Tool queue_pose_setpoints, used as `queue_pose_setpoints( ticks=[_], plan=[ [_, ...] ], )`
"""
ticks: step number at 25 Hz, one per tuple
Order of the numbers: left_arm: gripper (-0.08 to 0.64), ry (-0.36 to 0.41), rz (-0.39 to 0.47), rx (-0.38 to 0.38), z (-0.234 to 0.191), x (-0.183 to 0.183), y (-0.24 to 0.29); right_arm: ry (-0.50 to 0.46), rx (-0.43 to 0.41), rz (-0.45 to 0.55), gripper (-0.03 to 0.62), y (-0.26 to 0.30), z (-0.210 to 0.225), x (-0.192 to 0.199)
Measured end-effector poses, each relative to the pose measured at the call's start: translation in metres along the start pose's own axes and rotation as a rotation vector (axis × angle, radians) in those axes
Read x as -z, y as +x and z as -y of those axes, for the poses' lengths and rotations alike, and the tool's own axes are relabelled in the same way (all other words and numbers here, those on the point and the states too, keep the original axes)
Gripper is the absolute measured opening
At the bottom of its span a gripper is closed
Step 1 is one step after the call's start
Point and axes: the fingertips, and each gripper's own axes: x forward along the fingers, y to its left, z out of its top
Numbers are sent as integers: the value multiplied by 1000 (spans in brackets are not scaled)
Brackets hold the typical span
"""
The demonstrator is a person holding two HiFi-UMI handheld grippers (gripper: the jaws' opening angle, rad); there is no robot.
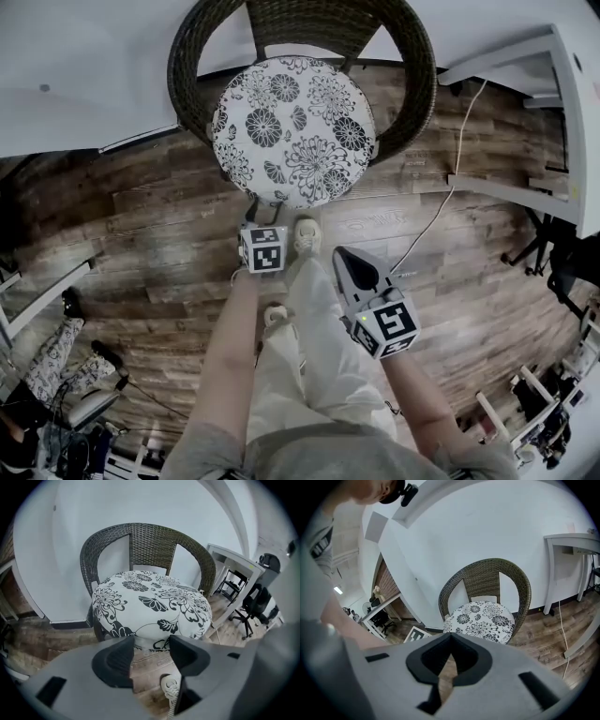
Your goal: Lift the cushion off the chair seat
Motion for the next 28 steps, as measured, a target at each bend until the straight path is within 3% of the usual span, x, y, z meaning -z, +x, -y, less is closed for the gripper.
queue_pose_setpoints(
  ticks=[14, 22, 28],
  plan=[
    [190, 27, -58, 24, -5, -5, 10, 18, 3, -7, 0, 9, -6, -1],
    [68, 84, -116, 34, 5, -10, 7, 19, 11, 7, 0, 3, -8, -14],
    [52, 77, -110, 45, 18, -23, -18, 13, 17, 31, 0, -15, -12, -30]
  ],
)
